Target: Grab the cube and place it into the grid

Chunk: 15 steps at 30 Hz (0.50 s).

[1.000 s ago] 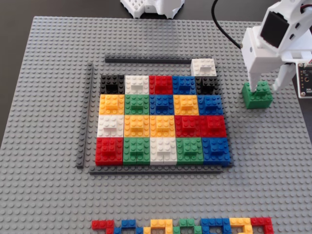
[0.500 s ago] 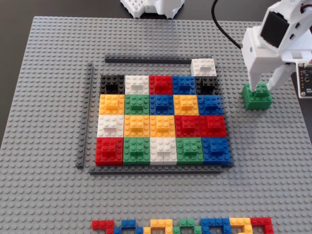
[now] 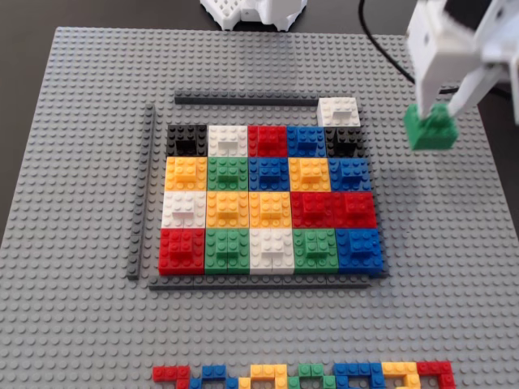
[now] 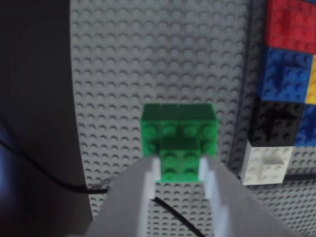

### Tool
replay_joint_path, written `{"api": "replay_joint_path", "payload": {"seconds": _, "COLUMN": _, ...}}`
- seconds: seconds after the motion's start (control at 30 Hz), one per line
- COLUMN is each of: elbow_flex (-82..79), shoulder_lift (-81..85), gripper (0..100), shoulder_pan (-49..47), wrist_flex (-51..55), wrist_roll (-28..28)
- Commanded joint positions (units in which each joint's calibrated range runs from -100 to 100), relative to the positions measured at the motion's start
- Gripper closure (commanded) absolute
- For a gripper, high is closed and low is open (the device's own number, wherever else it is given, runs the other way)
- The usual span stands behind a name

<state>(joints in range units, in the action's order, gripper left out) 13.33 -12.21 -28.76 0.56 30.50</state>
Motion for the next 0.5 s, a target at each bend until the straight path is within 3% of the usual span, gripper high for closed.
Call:
{"api": "replay_joint_path", "payload": {"seconds": 0.0, "elbow_flex": 7.56, "shoulder_lift": 10.92, "gripper": 96, "shoulder_pan": 0.15, "wrist_flex": 3.44, "wrist_roll": 0.73}}
{"api": "replay_joint_path", "payload": {"seconds": 0.13, "elbow_flex": 6.56, "shoulder_lift": 15.91, "gripper": 97, "shoulder_pan": 1.47, "wrist_flex": 5.98, "wrist_roll": 1.51}}
{"api": "replay_joint_path", "payload": {"seconds": 0.47, "elbow_flex": -15.64, "shoulder_lift": 36.12, "gripper": 97, "shoulder_pan": 8.47, "wrist_flex": 4.42, "wrist_roll": 5.57}}
